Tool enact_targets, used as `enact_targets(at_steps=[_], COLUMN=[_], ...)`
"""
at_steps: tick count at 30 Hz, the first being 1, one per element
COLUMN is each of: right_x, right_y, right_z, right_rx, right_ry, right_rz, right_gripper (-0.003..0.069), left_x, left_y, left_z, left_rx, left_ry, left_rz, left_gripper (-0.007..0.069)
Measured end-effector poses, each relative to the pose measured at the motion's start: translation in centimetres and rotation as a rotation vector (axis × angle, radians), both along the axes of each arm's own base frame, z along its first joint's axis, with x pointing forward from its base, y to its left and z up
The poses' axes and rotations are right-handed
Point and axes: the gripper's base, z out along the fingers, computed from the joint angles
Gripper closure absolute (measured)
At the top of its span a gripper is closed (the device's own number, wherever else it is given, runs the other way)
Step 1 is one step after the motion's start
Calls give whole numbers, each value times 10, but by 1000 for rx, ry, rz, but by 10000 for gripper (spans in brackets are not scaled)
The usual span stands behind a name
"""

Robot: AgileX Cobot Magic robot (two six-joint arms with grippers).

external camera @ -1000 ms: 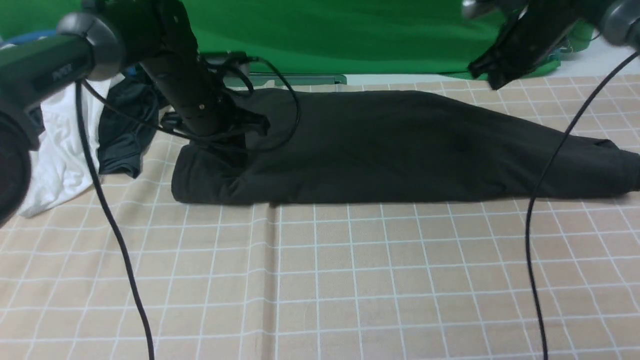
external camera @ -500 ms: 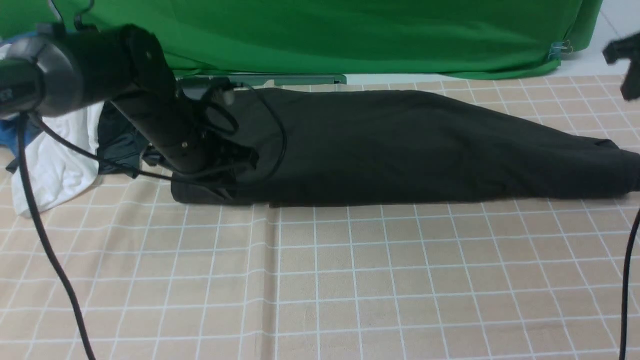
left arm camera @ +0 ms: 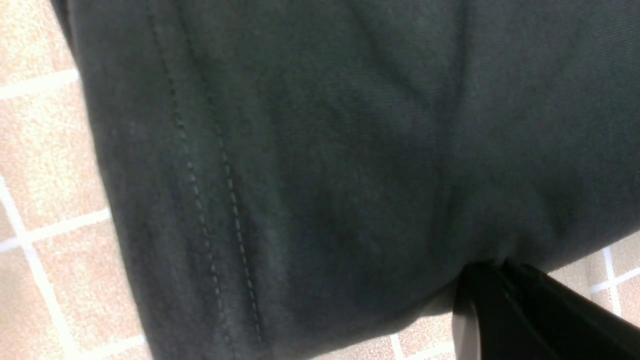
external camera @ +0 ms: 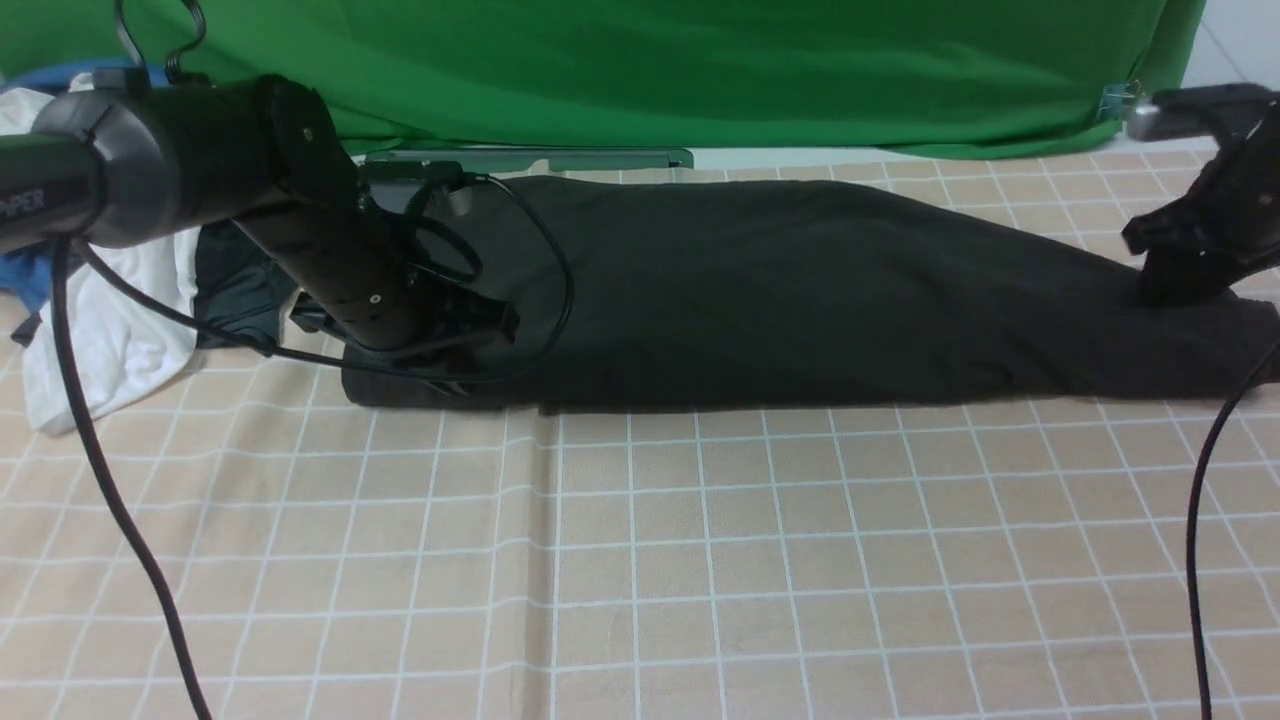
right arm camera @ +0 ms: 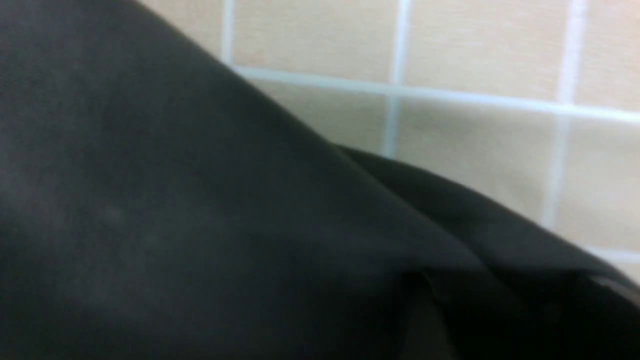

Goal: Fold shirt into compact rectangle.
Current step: 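Pull the folded dark garment lengthwise by its ends to straighten it flat on the table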

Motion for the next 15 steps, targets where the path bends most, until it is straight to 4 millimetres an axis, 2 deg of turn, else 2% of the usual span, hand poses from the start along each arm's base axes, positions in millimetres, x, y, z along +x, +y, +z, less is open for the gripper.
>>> enact_targets(at_steps=[2,5,8,12,15], right_x=[1,2,2,0,-3], right_y=[2,2,2,-1,-4], right_z=[-6,-7,-6,7,26], right_rx=[1,3,-4,-40,-85], right_ry=[6,2,-4,-17,-53], right_rz=[6,10,18,31,33], right_gripper=[259,402,580,606,606], left_x=[0,1,1,1,1], left_y=[0,0,0,0,0], left_z=[0,0,0,0,0], left_rx=[0,1,1,1,2], left_ry=[-3,-9,-11,-11,-11], left_rz=[1,1,2,2,2], left_gripper=[606,606,606,606,606])
